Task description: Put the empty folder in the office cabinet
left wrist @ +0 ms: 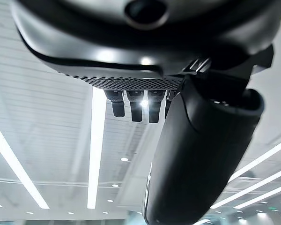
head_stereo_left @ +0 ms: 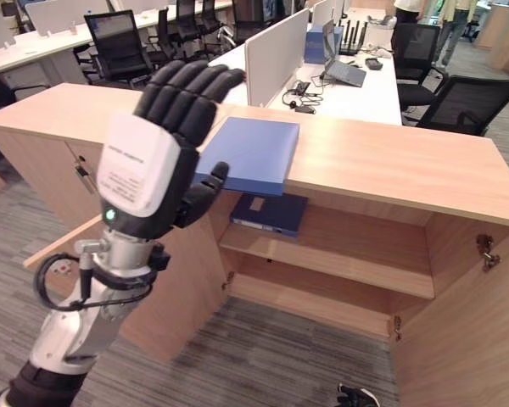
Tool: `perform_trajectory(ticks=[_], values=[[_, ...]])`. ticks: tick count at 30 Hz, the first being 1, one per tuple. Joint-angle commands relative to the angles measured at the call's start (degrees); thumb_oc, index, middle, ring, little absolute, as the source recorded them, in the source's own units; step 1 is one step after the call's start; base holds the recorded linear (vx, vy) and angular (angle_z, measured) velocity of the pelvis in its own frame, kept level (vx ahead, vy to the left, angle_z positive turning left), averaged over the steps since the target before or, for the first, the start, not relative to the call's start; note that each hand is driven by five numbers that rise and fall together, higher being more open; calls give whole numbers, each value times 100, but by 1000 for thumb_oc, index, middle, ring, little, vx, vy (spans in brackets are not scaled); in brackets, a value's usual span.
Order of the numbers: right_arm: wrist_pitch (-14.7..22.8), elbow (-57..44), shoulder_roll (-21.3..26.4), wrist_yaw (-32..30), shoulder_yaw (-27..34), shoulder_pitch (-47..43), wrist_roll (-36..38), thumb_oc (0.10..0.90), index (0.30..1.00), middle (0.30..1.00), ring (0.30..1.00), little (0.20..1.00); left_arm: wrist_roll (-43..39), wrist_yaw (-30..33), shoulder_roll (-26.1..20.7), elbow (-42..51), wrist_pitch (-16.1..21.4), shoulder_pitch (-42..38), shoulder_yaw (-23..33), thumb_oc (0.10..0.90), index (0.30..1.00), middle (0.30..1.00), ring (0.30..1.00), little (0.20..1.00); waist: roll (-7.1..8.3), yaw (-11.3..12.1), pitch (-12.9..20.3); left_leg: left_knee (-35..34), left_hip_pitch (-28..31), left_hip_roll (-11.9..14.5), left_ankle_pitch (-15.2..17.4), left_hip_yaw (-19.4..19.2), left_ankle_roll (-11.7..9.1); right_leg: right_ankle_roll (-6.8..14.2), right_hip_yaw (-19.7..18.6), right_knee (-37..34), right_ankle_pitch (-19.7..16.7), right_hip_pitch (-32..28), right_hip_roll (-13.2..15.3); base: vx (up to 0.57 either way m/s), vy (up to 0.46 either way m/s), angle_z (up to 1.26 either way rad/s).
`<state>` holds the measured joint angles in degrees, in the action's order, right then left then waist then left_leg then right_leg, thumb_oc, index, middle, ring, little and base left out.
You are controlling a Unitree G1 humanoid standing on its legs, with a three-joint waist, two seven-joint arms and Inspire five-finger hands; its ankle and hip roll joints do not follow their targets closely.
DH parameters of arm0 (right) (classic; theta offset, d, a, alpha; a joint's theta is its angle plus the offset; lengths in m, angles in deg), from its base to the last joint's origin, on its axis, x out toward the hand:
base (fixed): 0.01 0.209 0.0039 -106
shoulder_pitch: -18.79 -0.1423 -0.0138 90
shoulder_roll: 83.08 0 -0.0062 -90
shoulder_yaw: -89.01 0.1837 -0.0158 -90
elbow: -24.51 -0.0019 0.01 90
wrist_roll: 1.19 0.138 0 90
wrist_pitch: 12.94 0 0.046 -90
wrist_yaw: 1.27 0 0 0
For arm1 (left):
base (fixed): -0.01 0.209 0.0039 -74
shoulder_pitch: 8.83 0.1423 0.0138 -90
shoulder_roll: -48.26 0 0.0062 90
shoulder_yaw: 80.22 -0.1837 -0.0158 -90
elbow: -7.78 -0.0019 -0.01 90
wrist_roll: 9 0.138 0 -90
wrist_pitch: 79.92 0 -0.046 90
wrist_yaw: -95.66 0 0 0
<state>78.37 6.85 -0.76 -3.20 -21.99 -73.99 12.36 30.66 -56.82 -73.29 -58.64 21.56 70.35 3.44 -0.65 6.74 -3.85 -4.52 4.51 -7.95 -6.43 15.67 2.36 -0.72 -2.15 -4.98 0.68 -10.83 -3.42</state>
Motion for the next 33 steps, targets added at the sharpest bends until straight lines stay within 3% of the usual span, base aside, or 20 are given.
perform_trajectory(ticks=[1,4,15,33], values=[[65,-62,98,41,-176,177,-105,800,900,900,900,900,-129,-59,-382,-250,-50,-673,-71,800,900,900,900,900,125,-154,416,-48,105,-122,716,14,116,393,248,-2,15,199,8,15,28,-9],[48,-67,147,81,-144,205,-100,800,900,900,900,900,-279,-263,-371,-589,-72,-844,-335,800,900,900,900,900,108,-203,452,-48,121,-116,737,-28,122,399,212,-2,6,205,7,7,14,-9],[-64,-70,244,216,1,268,-112,800,900,900,900,900,-622,-666,-129,-1871,-416,-910,-451,800,900,900,900,900,74,-290,525,-48,201,-77,792,-166,122,399,119,-2,6,174,-2,8,8,-9],[-150,-75,414,271,120,380,-129,800,900,900,900,900,-367,-550,-85,-3505,-1052,-1715,-727,800,900,900,900,900,15,-457,591,-48,267,-34,888,-332,121,398,-24,-2,53,149,-36,0,-2,-3]])
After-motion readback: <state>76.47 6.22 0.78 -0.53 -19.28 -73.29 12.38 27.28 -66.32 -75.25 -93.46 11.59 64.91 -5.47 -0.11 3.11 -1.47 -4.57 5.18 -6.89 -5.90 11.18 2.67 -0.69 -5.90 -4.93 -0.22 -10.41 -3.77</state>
